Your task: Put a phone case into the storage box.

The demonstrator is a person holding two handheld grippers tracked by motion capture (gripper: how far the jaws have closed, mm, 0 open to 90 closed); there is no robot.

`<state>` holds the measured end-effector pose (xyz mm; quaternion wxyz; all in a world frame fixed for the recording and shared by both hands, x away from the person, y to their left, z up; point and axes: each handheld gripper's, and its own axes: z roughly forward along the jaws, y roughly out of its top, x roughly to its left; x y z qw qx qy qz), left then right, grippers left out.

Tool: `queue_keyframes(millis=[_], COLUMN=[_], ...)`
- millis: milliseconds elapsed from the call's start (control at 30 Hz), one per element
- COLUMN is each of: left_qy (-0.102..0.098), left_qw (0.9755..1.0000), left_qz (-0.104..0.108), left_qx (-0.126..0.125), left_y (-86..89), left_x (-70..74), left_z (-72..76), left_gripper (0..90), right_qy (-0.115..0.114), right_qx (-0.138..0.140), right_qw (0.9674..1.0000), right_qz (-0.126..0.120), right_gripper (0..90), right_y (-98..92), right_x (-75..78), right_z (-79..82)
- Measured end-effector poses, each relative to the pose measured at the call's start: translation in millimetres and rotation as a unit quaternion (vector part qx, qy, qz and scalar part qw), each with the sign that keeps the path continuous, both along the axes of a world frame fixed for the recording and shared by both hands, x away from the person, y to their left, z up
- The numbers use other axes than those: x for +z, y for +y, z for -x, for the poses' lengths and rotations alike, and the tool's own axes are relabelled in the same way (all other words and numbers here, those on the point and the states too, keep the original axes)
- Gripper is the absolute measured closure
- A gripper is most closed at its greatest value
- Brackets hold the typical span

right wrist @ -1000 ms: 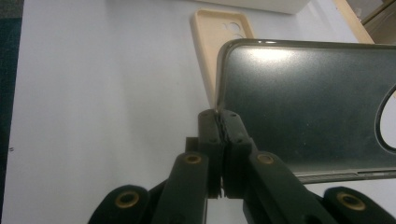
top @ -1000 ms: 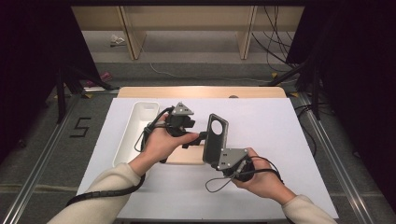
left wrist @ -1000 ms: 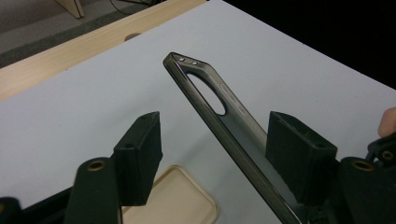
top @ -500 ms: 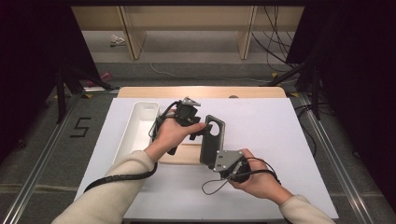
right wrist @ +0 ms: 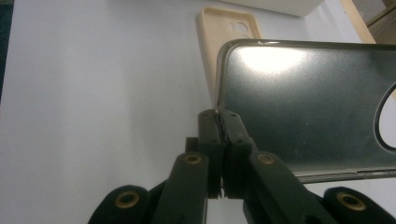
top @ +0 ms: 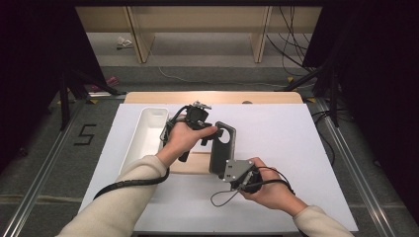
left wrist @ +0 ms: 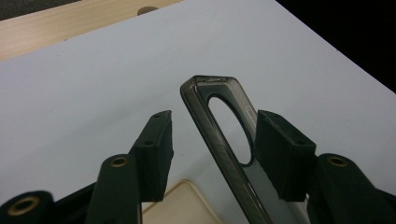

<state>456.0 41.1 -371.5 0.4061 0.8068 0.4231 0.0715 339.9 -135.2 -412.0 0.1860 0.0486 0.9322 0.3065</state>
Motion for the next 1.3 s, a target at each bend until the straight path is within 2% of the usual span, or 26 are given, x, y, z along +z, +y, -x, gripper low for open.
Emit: queue_keyframes(millis=[233,467,667,833,967,1067,1133,1167,1300], left_qy=[0.017,0.025,0.031,0.041,0.047,0.046,0.035,0.030,0.014], left_qw=[0.9998,0.9994,0.9991,0.9980,0.9963,0.9957,0.9965,0.9968,0.9969], left_qz=[0.010,0.016,0.021,0.041,0.067,0.076,0.073,0.072,0.077], left_qx=[0.007,0.017,0.020,0.022,0.028,0.025,0.020,0.018,0.009], left_y=[1.3,2.5,3.1,1.8,-0.6,-2.7,-4.9,-5.6,-7.0], left_x=[-4.6,-6.5,-5.0,-2.0,2.5,6.4,8.9,10.0,12.8], left_z=[-4.8,-8.7,-8.4,-5.7,-1.3,1.7,4.8,6.2,10.0], left_gripper=[51.1,57.3,68.8,73.7,78.0,80.6,81.7,81.9,82.2], right_qy=[-0.001,-0.003,-0.004,-0.004,-0.007,-0.007,-0.012,-0.007,-0.007], right_qx=[0.004,0.008,0.009,0.012,0.010,0.008,0.005,0.004,-0.003], right_qw=[1.0000,0.9999,0.9998,0.9997,0.9993,0.9991,0.9989,0.9988,0.9985], right_qz=[0.004,0.011,0.015,0.022,0.035,0.041,0.045,0.047,0.053], right_gripper=[89.0,89.0,88.9,89.0,89.1,89.0,89.0,89.0,88.8], right_y=[3.1,5.1,5.8,6.9,8.7,9.6,10.3,10.4,9.6], right_x=[-1.6,-2.6,-4.3,-6.8,-9.3,-11.0,-12.3,-12.7,-13.2], right_z=[-0.3,1.4,1.6,0.4,-0.7,-2.6,-4.1,-4.3,-6.6])
